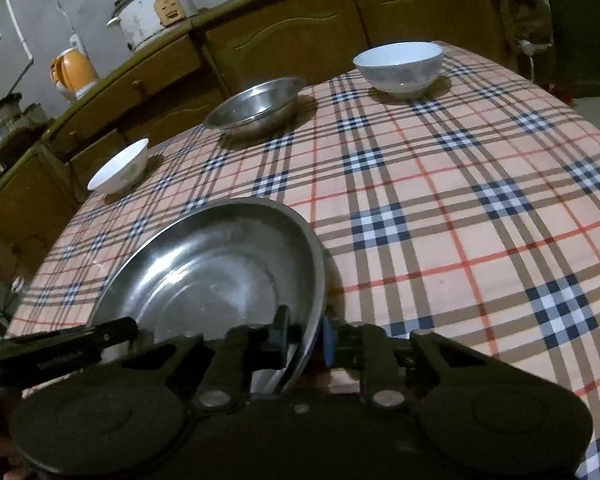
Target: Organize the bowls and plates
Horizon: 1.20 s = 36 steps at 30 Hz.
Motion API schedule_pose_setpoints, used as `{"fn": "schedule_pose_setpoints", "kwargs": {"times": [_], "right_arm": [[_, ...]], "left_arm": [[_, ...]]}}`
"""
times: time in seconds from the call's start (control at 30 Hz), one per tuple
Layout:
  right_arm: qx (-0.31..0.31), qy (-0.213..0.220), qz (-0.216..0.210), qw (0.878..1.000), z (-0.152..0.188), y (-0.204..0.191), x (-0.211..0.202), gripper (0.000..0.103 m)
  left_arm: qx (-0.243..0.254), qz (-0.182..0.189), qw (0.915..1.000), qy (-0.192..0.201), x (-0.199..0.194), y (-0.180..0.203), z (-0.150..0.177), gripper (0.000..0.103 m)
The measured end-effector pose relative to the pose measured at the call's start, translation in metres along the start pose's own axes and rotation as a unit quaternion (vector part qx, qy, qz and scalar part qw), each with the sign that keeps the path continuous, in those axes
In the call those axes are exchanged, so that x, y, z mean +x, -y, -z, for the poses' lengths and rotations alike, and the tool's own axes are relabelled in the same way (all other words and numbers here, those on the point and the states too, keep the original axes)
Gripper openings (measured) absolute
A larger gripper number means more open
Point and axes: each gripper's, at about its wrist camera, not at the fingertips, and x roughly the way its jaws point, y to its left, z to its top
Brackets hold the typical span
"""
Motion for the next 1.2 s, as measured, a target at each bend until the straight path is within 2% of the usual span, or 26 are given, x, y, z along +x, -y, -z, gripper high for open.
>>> {"fn": "schedule_pose_setpoints", "kwargs": {"times": [0.23,0.53,0.77,1.2], "right_arm": [[0.001,0.023,-0.004,1.0,-0.013,-0.006,-0.015,0.022],[-0.025,0.051,-0.016,0.998,-0.03,-0.036,-0.03,0.022],[-0.053,0.056,-0.037,0.996,-0.039,-0.072,-0.028,0.022],[-0.105,0.034,-0.071,0.991,-0.035,-0.15,0.008,0.023]], "left_arm": [[0.007,0.0,0.9998,0.02,-0.015,0.003,-0.011,0.032],[0.007,-0.013,0.9982,0.057,-0.044,-0.009,-0.031,0.032],[-0.007,-0.033,0.9964,0.078,-0.06,-0.035,-0.04,0.032],[-0.048,-0.083,0.992,0.082,-0.07,-0.102,-0.044,0.032]]}}
